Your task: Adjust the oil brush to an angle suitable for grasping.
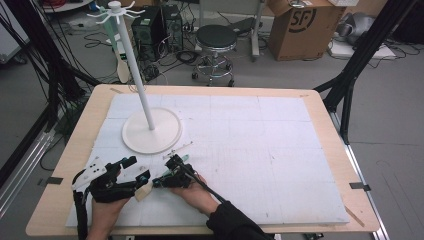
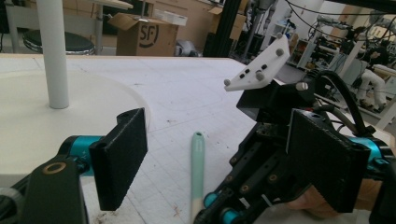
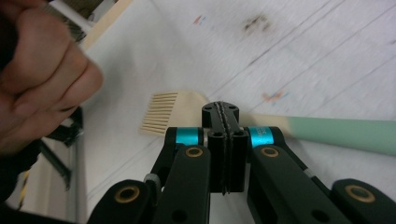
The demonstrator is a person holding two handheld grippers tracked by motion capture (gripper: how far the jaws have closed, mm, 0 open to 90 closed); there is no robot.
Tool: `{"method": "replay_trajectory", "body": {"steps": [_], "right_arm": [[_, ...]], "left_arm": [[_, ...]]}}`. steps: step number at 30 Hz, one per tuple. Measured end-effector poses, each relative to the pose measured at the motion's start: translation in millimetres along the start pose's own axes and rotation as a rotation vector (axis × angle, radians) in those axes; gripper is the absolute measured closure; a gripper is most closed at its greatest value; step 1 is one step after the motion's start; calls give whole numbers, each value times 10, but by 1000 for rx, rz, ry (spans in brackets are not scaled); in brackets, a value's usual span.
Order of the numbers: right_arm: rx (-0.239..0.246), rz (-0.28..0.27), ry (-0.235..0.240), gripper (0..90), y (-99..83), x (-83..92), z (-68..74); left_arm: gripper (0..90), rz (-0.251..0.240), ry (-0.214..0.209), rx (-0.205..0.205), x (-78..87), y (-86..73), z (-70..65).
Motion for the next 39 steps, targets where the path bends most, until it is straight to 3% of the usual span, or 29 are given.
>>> {"method": "replay_trajectory", "body": {"steps": [4,6,8,11,12,14,17,20,26,39], "right_arm": [[-4,-15,-15,900,32,-2,-21],[1,-33,11,890,39,46,-6],[5,-64,33,770,55,154,45],[30,-114,25,658,87,379,105],[32,-125,11,557,89,461,114],[43,-142,-27,510,87,614,109],[46,-177,-38,438,48,831,69],[43,-194,-61,414,-34,1028,-4],[-2,-265,-79,345,-230,1352,-145],[24,-302,-117,295,-413,1655,-158]], "left_arm": [[210,8,5,-17,5,-13,1],[210,10,4,-13,6,-13,6],[211,9,1,-10,3,-14,3],[210,14,0,-13,-5,-17,-1],[210,12,-2,-14,-9,-15,-4],[210,11,-6,-13,-17,-13,-16],[210,24,-15,-36,-34,-45,-41],[210,39,-25,-59,-42,-69,-60],[210,43,-32,-45,-52,-69,-57],[210,61,-51,-38,-97,-78,-84]]}}
Point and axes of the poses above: each handheld gripper's, and its own axes: x roughly backward along the jaws, y roughly out of its top, z roughly to its left, the point moved 7 cm from there along -x, roughly forward along the jaws, and after that the axes turned 14 degrees about y, right-handed, at the moved point
